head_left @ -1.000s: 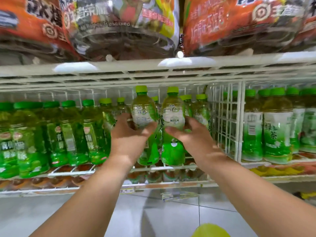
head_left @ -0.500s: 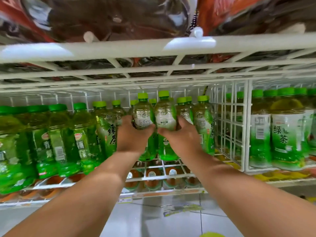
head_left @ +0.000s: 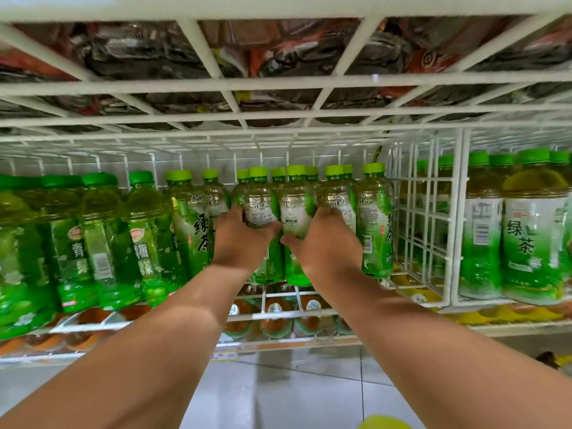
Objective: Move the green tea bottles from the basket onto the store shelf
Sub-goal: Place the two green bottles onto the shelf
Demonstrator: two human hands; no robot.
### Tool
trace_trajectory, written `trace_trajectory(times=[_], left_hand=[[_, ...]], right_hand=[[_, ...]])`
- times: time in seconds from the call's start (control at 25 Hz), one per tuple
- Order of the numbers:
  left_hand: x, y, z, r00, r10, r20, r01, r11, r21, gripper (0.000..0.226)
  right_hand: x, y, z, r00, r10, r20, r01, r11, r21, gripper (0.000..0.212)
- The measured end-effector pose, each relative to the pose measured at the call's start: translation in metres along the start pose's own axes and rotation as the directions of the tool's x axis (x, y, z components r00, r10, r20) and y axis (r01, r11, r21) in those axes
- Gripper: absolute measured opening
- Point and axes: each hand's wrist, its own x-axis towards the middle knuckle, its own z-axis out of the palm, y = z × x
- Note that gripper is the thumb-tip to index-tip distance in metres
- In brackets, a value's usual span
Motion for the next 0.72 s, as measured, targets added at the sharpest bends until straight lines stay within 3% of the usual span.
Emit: trace_trajectory(times=[0.12, 0.24, 0.36, 0.48, 0.64, 0.72], left_hand=[[0.001, 0.001, -0.001, 1.0, 0.019, 0.008, -0.019, 1.0, -0.001, 0.059], [0.003, 0.001, -0.004, 0.999, 0.039, 0.031, -0.04, 0.999, 0.036, 0.051], [-0.001, 0.002, -0.006, 0.998, 0.041, 0.055, -0.049, 0.989, 0.142, 0.067], [-0.006, 0.006, -0.015, 0.994, 0.068, 0.085, -0.084, 0.973, 0.214, 0.086], [-0.007, 0.005, -0.03, 0.973, 0.215, 0.079, -0.228, 0.877, 0.423, 0.088], [-0.012, 0.004, -0.037, 0.965, 0.239, 0.107, -0.258, 0.801, 0.54, 0.087]], right_hand=[[0.001, 0.003, 0.002, 0.999, -0.03, -0.018, 0.029, 0.999, -0.039, 0.088], [0.003, 0.008, 0.001, 0.999, -0.049, -0.022, 0.048, 0.998, -0.034, 0.082], [-0.004, 0.016, 0.007, 0.993, -0.116, -0.019, 0.117, 0.993, 0.035, 0.07], [-0.006, 0.024, 0.008, 0.979, -0.157, -0.129, 0.169, 0.982, 0.088, 0.048], [-0.003, 0.035, 0.001, 0.873, -0.354, -0.335, 0.34, 0.935, -0.103, 0.037], [-0.006, 0.037, -0.007, 0.873, -0.404, -0.274, 0.364, 0.913, -0.186, 0.046]])
